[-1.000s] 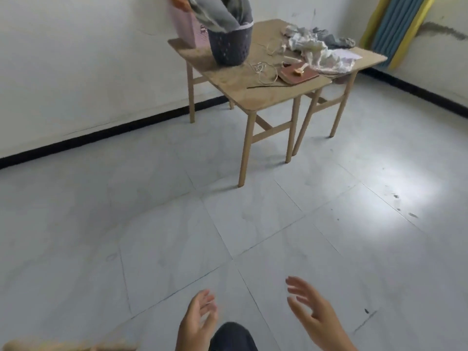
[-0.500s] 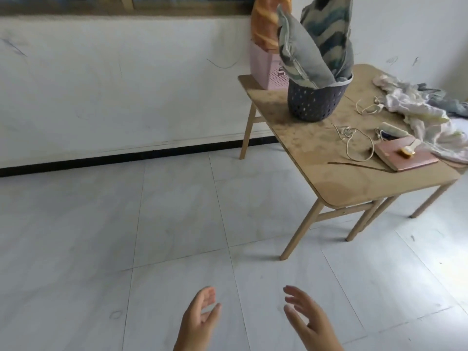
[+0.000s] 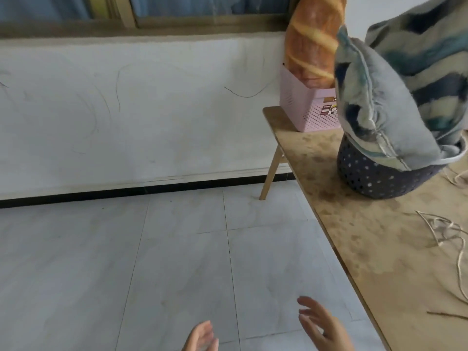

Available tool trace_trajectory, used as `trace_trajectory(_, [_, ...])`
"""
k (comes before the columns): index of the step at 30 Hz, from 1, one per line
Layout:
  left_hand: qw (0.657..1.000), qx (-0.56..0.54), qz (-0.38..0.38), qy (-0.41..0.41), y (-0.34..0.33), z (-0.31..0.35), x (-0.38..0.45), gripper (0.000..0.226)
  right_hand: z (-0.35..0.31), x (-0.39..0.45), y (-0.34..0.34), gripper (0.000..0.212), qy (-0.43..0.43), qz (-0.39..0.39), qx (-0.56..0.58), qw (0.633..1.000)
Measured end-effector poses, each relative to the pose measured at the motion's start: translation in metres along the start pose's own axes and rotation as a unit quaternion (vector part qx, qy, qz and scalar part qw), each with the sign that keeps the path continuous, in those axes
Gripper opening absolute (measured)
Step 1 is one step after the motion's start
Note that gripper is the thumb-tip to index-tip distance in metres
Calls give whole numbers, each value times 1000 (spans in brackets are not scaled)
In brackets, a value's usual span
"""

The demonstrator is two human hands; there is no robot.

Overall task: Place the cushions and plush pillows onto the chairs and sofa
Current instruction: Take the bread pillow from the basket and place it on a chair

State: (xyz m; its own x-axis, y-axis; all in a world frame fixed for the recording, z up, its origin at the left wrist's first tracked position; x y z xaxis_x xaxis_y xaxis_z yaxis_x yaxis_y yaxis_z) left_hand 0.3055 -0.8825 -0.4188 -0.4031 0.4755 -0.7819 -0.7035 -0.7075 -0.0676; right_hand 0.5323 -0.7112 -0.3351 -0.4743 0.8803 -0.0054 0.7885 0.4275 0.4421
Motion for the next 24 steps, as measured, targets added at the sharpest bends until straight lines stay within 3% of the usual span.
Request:
trace_trajectory(4, [995,24,7,-100,-26,99,38,25,-28,122,-20,55,31,-42,25,998])
trace_trajectory(7, [995,29,36,-87,-18,155,104,33,-32,196,-49,25,41,-69,28,996])
trace_trajectory(10, [992,61,39,-99,10,211,177,41,-22,267,-79,31,13,-54,15,998])
trace_trajectory(12, [983,128,62,-115,13,261,212,48,-29,308,-92,52,-6,-2,26,1000])
trace_trajectory(19, [947,277,-51,-156,-62,431,275,41,-61,417,-113,73,-52,68,59,995])
trace_trajectory(22, [932,313,-88,-159,-100,469,307,38,-43,440,-104,72,-107,124,63,984])
trace_trajectory(24, [930,314,-104,-162,-126,487,328,24,-30,454,-95,72,-137,162,71,975])
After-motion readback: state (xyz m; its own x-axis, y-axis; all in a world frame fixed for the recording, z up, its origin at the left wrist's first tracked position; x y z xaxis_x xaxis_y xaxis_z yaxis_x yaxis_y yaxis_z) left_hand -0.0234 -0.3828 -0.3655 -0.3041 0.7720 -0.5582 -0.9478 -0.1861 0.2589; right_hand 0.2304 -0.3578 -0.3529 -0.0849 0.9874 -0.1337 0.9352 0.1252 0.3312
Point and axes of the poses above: each hand's wrist, its own x-axis towards the middle knuckle, its own y-axis out of the back of the hand, z = x × y, the point moved 6 cm from there along x, towards the middle knuckle, and after that the axes turned 13 degrees about y, right-handed, at the moved point
